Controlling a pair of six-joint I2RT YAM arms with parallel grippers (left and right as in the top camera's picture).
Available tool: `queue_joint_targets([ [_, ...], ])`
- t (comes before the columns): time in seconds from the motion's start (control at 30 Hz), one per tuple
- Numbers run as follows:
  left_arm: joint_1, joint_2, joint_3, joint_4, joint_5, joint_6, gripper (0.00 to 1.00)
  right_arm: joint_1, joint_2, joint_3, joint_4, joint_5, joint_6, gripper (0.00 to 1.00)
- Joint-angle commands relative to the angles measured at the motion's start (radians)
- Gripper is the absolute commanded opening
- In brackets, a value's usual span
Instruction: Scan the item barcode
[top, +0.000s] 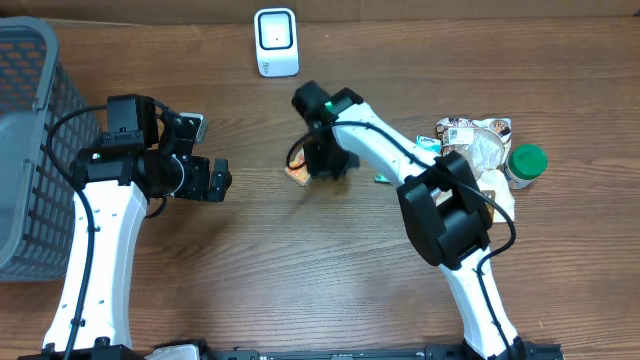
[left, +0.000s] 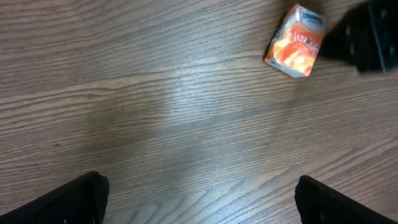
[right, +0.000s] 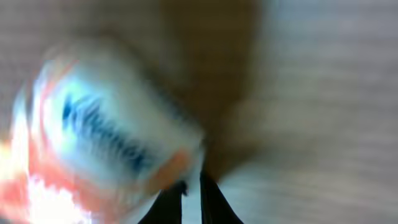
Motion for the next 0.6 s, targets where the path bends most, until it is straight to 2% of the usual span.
queue_joint_targets([
  [0.0, 0.002, 0.000, 0.005, 0.001, 0.005, 0.022, 1.00, -0.057, 0.014, -0.005, 0.095, 0.126, -0.084, 0.08],
  [0.07, 0.002, 0.000, 0.005, 0.001, 0.005, 0.022, 1.00, -0.077, 0.014, 0.007, 0.144, 0.103, -0.113, 0.08],
  [0.13, 0.002, 0.000, 0.005, 0.001, 0.005, 0.022, 0.99, -0.093, 0.014, 0.029, 0.152, 0.002, -0.157, 0.10],
  [0.2, 0.002, 0.000, 0.005, 0.001, 0.005, 0.022, 1.00, -0.109, 0.014, 0.071, 0.110, -0.131, -0.180, 0.16],
  [0.23, 0.002, 0.000, 0.005, 0.001, 0.005, 0.022, 1.00, -0.117, 0.014, 0.117, 0.053, -0.209, -0.180, 0.24],
  [0.37, 0.002, 0.000, 0.005, 0.001, 0.005, 0.022, 1.00, -0.123, 0.014, 0.224, -0.132, -0.361, -0.180, 0.35],
  [0.43, 0.002, 0.000, 0.005, 0.001, 0.005, 0.022, 0.99, -0.122, 0.014, 0.227, -0.185, -0.399, -0.180, 0.43],
  [0.57, 0.002, 0.000, 0.005, 0.001, 0.005, 0.022, 1.00, -0.101, 0.017, 0.167, -0.167, -0.397, -0.177, 0.48],
])
